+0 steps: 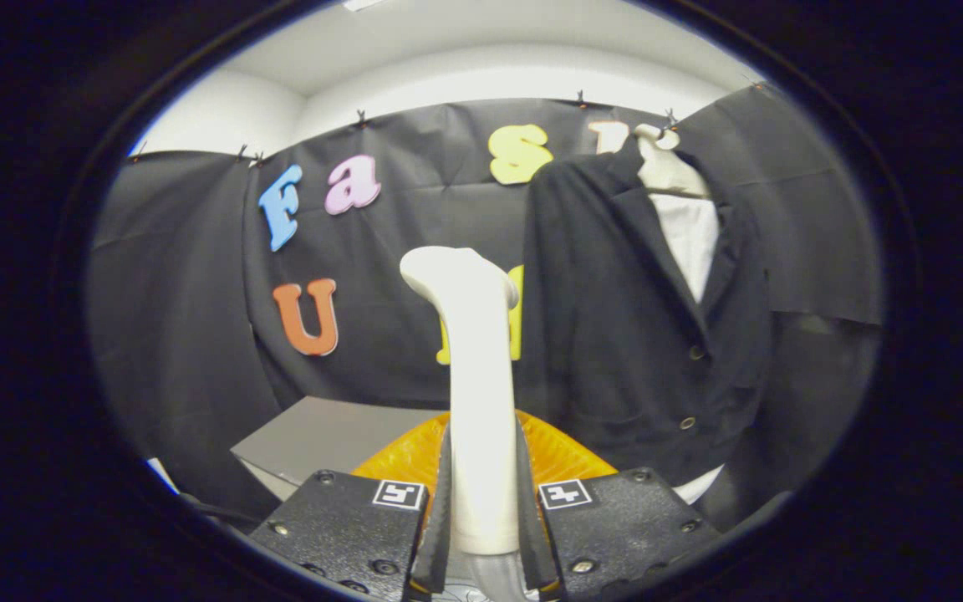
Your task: Iron the clothes twice with a garment steamer, once on the left side and once on the right side.
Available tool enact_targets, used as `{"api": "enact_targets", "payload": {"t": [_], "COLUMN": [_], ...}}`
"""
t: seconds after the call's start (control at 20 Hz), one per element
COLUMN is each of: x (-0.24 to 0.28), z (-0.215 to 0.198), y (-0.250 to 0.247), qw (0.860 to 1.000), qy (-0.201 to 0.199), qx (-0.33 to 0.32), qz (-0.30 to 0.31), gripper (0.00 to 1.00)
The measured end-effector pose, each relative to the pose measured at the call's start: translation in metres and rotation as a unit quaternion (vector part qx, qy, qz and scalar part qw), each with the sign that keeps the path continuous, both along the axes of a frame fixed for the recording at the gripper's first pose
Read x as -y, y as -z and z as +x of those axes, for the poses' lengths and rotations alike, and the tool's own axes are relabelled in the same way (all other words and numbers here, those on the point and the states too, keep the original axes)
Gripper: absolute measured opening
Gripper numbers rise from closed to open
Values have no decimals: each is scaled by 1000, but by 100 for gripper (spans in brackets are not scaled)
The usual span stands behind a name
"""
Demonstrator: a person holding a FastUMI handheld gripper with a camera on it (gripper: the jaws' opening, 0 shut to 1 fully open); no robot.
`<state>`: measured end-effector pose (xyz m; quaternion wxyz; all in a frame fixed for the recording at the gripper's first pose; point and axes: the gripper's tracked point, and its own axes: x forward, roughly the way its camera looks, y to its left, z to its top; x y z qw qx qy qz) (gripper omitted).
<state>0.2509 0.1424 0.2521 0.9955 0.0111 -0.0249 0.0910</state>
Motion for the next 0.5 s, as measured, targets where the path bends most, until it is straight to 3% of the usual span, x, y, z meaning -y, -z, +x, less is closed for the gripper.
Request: {"api": "enact_targets", "payload": {"t": [0.3, 0.5], "x": [84, 126], "z": [-15, -4], "y": [-71, -105], "qw": [997, 992], "qy": [38, 76], "qx": [68, 97], "qz": [16, 39], "gripper": [37, 37]}}
